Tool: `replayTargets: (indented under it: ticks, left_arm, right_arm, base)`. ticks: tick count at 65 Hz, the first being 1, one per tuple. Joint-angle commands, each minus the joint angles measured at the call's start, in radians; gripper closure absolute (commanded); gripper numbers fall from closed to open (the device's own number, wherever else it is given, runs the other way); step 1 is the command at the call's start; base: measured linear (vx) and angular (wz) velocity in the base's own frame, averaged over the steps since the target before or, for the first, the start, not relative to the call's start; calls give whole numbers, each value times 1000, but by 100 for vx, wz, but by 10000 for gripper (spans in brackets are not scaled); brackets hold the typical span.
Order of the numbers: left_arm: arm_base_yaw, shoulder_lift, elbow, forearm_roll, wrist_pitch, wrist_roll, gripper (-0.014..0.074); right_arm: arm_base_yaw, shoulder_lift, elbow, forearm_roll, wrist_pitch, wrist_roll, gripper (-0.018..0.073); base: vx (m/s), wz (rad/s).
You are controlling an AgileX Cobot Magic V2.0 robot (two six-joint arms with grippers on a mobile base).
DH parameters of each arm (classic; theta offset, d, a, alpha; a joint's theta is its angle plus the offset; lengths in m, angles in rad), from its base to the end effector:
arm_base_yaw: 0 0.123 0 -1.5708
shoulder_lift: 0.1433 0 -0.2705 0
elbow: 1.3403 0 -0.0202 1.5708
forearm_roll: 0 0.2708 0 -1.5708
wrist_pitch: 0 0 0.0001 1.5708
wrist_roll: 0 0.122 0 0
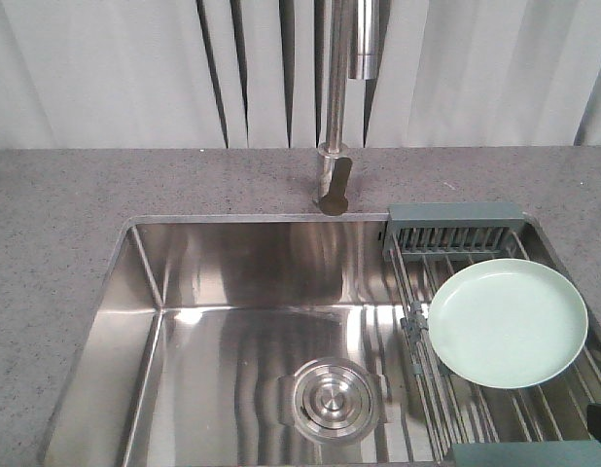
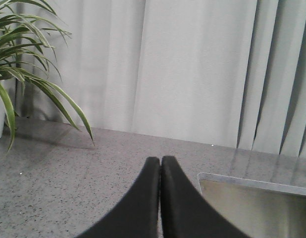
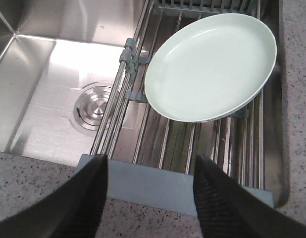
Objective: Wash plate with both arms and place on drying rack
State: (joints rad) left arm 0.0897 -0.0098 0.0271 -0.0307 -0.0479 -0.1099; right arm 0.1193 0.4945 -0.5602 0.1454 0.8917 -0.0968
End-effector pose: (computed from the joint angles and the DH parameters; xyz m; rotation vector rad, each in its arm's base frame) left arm 0.1213 0.0111 0.2123 -0.1681 1.4434 -0.0405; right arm 0.1346 0.0300 0.2640 -0.2012 2.2972 0.1887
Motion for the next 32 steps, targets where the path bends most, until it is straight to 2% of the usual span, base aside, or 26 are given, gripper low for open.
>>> replayTargets:
  ticks: [1,13,23,32]
  left_arm:
    - [-20,-17,-25,-13,-79,14,603]
    - [-27,-17,-25,-13,-50,17,603]
    - [-27,-17,-25,-13,-30,68,603]
    - [-27,-17,-25,-13,-35,79,603]
  right_arm:
    - [2,5,-23,1,-59,-8,177]
    - [2,5,-23,1,-59,-8,177]
    - [2,5,-23,1,-59,-8,177]
    - [2,5,-23,1,-59,-8,177]
  base:
    - [0,0]
    - [0,0]
    - [0,0]
    - [0,0]
